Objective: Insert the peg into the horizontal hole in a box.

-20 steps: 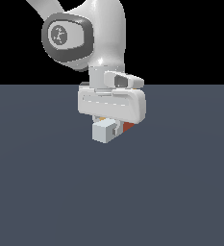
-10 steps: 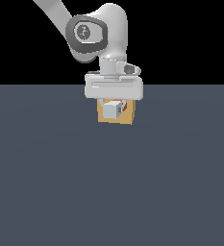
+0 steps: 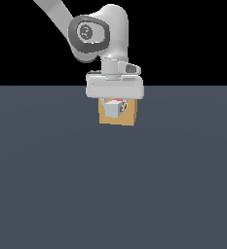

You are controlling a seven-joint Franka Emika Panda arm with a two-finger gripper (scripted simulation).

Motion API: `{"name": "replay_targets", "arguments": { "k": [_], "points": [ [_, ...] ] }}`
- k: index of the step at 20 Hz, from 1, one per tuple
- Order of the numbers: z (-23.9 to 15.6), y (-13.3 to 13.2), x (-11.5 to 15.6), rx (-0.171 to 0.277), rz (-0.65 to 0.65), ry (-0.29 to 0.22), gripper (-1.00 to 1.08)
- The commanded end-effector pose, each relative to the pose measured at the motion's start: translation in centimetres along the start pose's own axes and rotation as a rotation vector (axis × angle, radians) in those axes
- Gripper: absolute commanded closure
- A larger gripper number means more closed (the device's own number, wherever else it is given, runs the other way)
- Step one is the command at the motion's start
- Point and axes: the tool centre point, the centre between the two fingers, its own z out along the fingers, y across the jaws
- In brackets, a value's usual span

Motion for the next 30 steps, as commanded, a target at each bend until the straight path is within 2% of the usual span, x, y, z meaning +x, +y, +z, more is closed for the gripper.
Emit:
{"name": "replay_targets", "arguments": {
  "k": [1, 9, 22, 30],
  "points": [
    [-0.4, 0.2, 0.0, -0.006, -0.001, 0.003, 1.08],
    [-0.2, 0.1, 0.9, -0.003, 0.0, 0.001, 1.08],
    [-0.4, 0.0, 8.3, -0.005, 0.0, 0.003, 1.08],
    [-0.4, 0.2, 9.9, -0.006, 0.0, 0.004, 1.08]
  ]
}}
